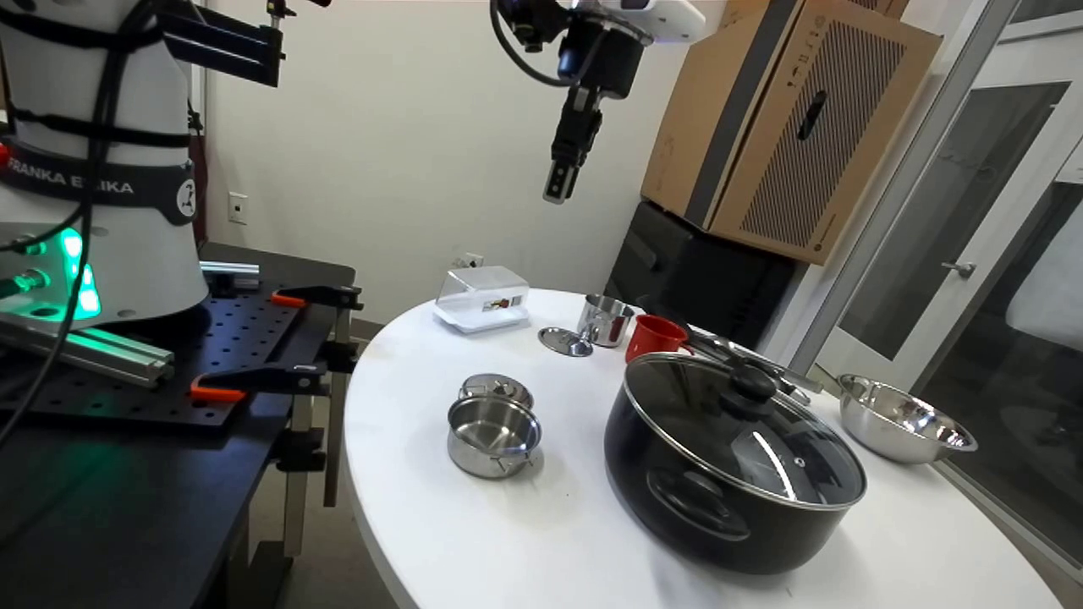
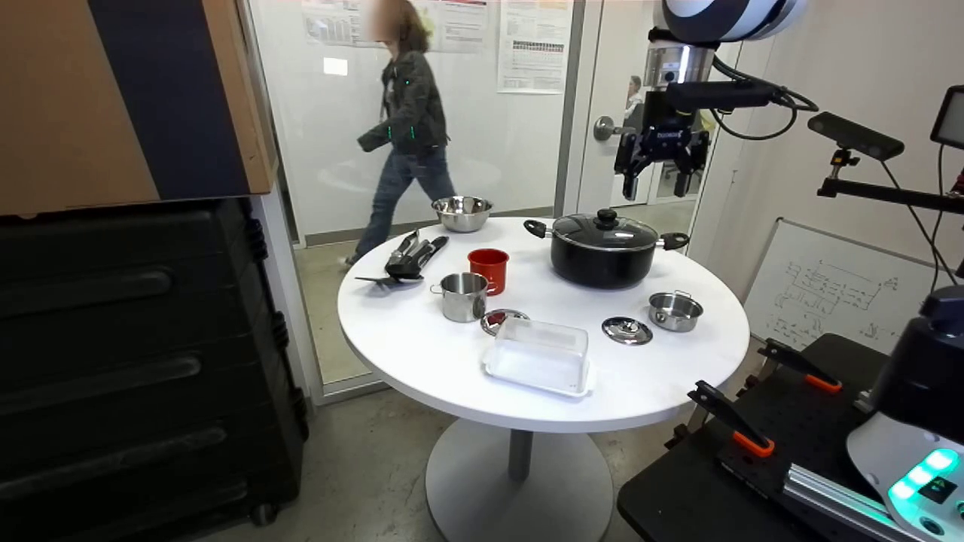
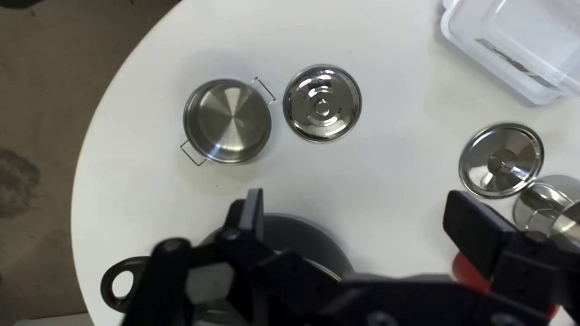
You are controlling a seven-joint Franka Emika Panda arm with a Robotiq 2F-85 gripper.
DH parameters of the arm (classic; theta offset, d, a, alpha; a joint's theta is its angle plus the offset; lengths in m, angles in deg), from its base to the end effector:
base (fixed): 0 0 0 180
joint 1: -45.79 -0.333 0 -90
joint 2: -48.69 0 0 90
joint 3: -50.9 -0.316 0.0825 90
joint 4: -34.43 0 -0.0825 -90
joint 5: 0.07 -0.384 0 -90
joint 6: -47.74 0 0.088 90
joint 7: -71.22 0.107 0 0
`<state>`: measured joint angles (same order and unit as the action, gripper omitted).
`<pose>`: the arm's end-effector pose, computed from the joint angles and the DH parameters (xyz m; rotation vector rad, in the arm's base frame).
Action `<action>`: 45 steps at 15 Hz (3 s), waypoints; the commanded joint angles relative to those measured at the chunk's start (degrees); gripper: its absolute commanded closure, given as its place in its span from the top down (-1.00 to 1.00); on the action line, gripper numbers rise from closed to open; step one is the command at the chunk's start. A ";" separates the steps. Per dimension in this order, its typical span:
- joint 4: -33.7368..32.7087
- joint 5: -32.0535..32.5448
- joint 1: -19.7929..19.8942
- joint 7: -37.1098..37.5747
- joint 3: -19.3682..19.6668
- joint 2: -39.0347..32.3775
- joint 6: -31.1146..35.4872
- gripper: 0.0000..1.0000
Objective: Put the silver lid on top of the silver pot on the right side of the table
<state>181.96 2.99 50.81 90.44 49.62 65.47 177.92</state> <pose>0.4185 -0.0289 0.3633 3.0416 -0.5646 -0.0058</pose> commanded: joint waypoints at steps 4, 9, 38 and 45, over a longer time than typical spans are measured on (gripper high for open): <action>-1.12 0.38 -0.11 0.16 -0.01 -0.68 -1.51 1.00; 2.56 -3.90 0.01 1.70 0.93 -1.85 2.76 1.00; 4.42 -8.31 -5.44 15.78 6.03 -30.82 33.23 1.00; 3.81 -9.47 -5.44 14.74 5.45 -33.30 35.48 1.00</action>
<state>186.24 -4.30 46.73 107.00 54.28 34.15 211.38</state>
